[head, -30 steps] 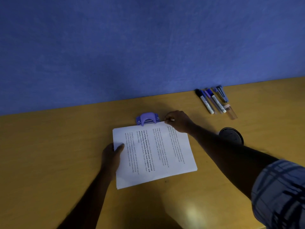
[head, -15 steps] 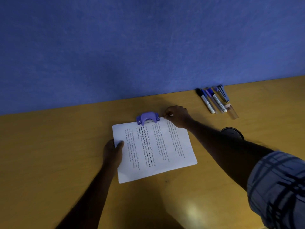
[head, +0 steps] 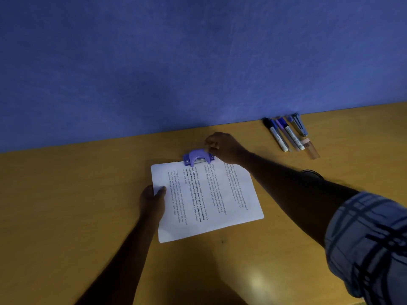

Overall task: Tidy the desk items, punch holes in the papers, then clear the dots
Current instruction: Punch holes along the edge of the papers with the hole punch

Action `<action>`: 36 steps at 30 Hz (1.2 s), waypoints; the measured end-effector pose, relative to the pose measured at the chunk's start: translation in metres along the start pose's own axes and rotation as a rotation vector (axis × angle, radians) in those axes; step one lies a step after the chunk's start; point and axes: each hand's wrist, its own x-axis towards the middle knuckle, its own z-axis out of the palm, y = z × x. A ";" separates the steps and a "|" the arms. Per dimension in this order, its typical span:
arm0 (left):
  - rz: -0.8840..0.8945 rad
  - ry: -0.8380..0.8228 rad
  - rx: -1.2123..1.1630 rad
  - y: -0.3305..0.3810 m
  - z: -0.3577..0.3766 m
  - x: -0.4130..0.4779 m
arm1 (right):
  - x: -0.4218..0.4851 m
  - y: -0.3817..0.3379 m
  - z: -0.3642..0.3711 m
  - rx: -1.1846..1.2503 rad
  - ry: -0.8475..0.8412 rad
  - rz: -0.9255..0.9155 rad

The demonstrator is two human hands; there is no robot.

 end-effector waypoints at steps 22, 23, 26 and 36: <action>0.017 -0.007 0.024 0.001 -0.003 -0.003 | 0.045 -0.019 -0.010 -0.036 -0.319 0.184; 0.016 -0.009 0.016 0.001 -0.002 -0.003 | 0.048 -0.017 -0.009 -0.056 -0.338 0.217; 0.021 -0.007 0.022 0.000 -0.001 -0.003 | 0.056 -0.012 -0.008 -0.104 -0.372 0.281; 0.022 0.012 0.078 0.001 -0.001 -0.001 | 0.054 0.000 0.001 -0.249 -0.293 0.284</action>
